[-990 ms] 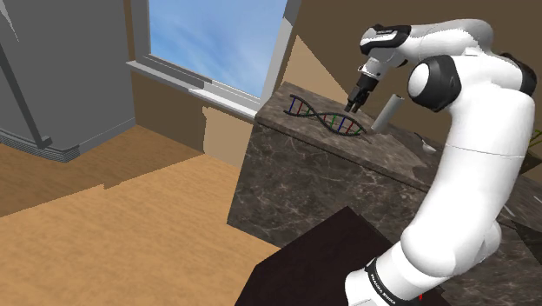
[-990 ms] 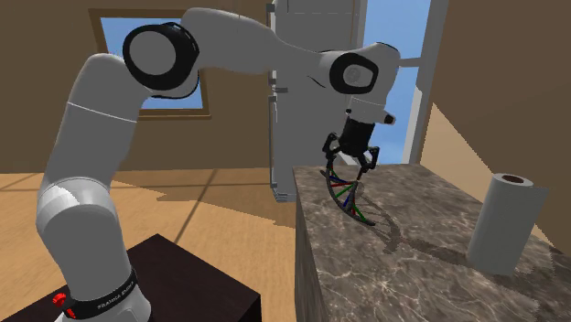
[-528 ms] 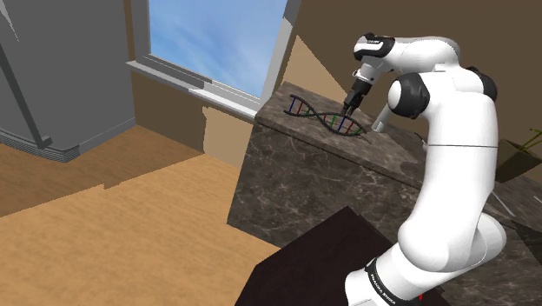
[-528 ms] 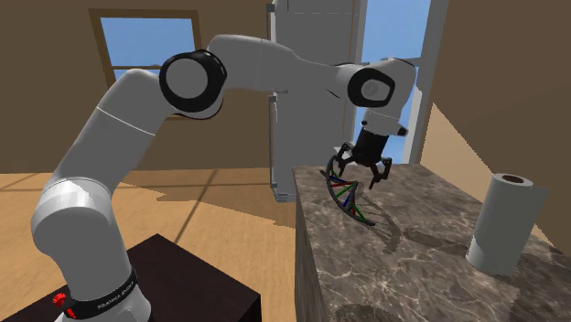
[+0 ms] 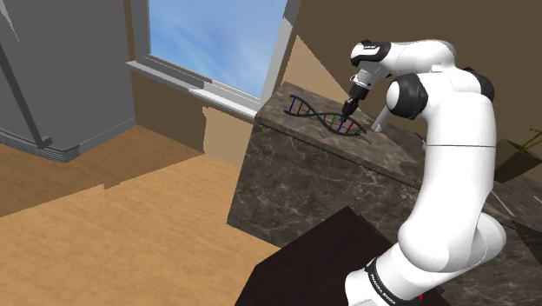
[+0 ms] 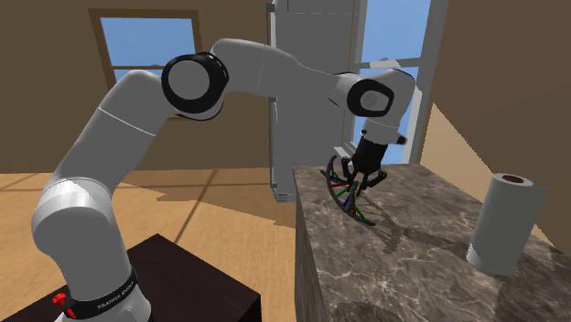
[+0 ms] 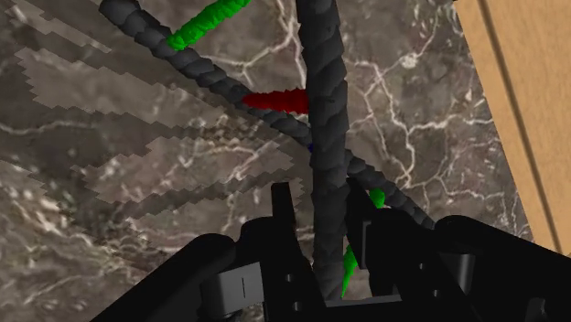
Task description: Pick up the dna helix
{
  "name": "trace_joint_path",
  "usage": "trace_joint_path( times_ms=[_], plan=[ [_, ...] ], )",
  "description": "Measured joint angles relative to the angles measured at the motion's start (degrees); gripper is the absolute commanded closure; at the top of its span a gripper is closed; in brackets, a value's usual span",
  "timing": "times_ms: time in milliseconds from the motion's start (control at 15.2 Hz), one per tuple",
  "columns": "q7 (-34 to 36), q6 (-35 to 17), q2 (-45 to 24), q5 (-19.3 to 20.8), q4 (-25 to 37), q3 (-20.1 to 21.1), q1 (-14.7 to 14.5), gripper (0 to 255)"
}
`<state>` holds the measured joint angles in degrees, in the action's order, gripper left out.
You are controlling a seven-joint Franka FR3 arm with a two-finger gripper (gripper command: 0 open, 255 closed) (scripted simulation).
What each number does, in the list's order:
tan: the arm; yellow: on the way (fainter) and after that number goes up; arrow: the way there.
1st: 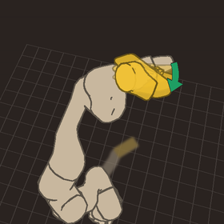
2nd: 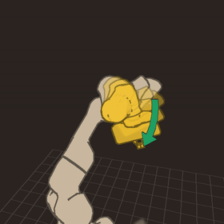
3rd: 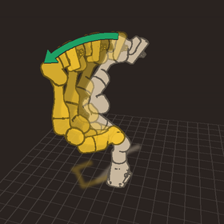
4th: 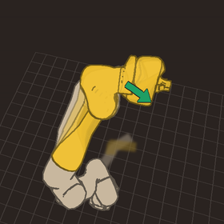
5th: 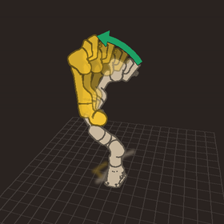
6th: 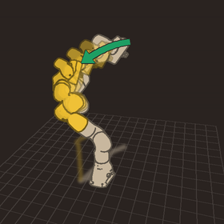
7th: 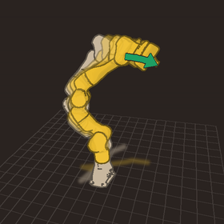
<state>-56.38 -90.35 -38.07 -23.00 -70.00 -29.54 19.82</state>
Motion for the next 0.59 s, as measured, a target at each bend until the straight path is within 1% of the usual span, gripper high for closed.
trace_joint_path(
  times_ms=[462,594],
  plan=[
    [0.0,-0.1,0.1,0.0,-0.2,0.0,-0.1,255],
    [0.1,0.6,0.4,0.1,0.3,-0.1,0.0,255]
  ],
)
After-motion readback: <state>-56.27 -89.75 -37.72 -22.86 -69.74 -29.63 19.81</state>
